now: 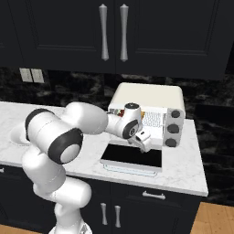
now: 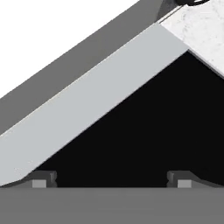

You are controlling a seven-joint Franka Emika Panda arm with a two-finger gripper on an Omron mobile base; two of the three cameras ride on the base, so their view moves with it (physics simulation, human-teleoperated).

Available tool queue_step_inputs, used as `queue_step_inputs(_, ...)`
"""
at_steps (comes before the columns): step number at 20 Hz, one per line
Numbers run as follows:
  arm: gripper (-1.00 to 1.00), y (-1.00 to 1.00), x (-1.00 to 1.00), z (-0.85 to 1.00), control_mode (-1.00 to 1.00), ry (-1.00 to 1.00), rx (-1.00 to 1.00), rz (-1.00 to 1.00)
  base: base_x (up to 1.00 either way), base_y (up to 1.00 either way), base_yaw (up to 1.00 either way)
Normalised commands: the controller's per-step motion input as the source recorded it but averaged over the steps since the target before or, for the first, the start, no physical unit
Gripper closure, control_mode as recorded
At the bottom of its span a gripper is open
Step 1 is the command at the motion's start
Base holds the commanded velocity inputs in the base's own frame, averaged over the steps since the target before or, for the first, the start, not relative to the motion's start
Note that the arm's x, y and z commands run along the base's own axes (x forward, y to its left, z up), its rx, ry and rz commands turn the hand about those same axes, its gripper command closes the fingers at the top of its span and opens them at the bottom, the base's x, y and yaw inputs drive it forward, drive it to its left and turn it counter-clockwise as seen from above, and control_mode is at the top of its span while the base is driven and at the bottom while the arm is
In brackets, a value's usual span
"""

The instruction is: Pick up the kebab skewer and baguette bread, and place them inside the toaster oven. Close the toaster oven door and start by setting the timer.

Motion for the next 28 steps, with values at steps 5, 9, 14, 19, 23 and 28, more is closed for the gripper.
queue_step_inputs(5, -1.0, 0.01, -1.0, 0.37, -1.0, -0.02, 0.0, 0.22, 0.0, 0.0, 0.0)
queue_step_inputs(9, -1.0, 0.14, -0.98, 0.06, -1.0, 0.04, 0.0, 0.52, 0.0, 0.0, 0.0)
queue_step_inputs(14, -1.0, 0.24, -0.65, -0.02, -1.0, 0.16, 0.0, 0.6, 0.0, 0.0, 0.0)
queue_step_inputs(19, -1.0, 0.19, -0.33, -0.21, -1.0, 0.15, 0.0, 0.45, 0.0, 0.0, 0.0)
queue_step_inputs(23, -1.0, 0.03, 0.0, -0.21, -1.0, 0.18, -0.01, 0.23, 0.0, 0.0, 0.0)
queue_step_inputs(28, -1.0, 0.0, 0.08, -0.29, -1.0, 0.09, 0.0, 0.04, 0.0, 0.0, 0.0)
